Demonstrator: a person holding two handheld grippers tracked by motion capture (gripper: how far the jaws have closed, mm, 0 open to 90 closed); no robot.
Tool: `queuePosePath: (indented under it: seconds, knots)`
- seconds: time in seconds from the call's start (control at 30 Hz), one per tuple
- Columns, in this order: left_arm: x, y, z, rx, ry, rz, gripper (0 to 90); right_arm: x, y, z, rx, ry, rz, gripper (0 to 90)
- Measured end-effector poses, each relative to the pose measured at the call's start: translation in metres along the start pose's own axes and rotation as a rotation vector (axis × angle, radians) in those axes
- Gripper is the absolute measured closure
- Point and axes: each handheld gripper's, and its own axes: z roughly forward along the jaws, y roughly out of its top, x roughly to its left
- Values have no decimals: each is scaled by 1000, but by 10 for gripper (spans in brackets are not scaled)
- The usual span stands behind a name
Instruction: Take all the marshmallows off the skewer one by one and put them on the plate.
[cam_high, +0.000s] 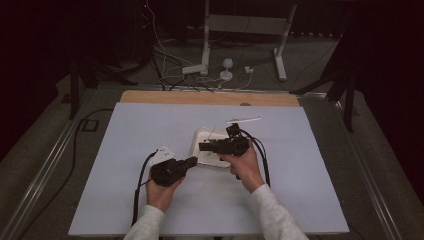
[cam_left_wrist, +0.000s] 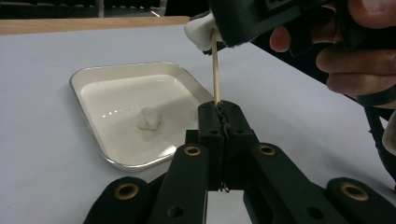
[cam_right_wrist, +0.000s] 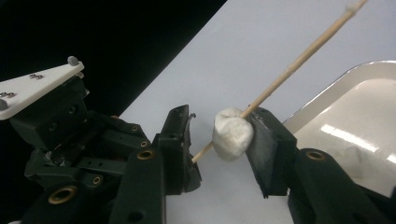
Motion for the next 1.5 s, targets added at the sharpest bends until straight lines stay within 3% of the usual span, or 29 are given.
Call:
queuePosePath:
  seconds: [0.1,0.27,0.37,0.43,1.07,1.13,1.17,1.33,1.4,1.5]
  knots:
    - [0,0,0,-2,-1,-1,900,-1,0,0,13,2,4,666]
    - [-3,1,0,-19,-11,14,900,-4,-1,1,23,22,26,641]
    - [-4,1,0,-16,-12,21,900,-5,-2,1,19,44,39,740]
    - [-5,1,0,-14,-15,19,900,-5,-2,0,12,46,45,755]
    - [-8,0,-2,-17,-25,45,900,-5,5,-15,-55,11,37,790]
    - [-7,-3,-3,-1,-19,55,900,-6,8,-20,-97,-18,40,795]
    - [-6,-4,-5,-1,-20,53,900,-12,13,-31,-136,-9,67,796]
    - [-8,-3,-4,4,-27,73,900,-16,20,-49,-162,-48,50,799]
    - [-9,-4,-3,29,-4,84,900,-16,23,-55,-185,-62,44,803]
    - [-4,-7,-5,24,4,52,900,-20,27,-68,-235,-73,56,804]
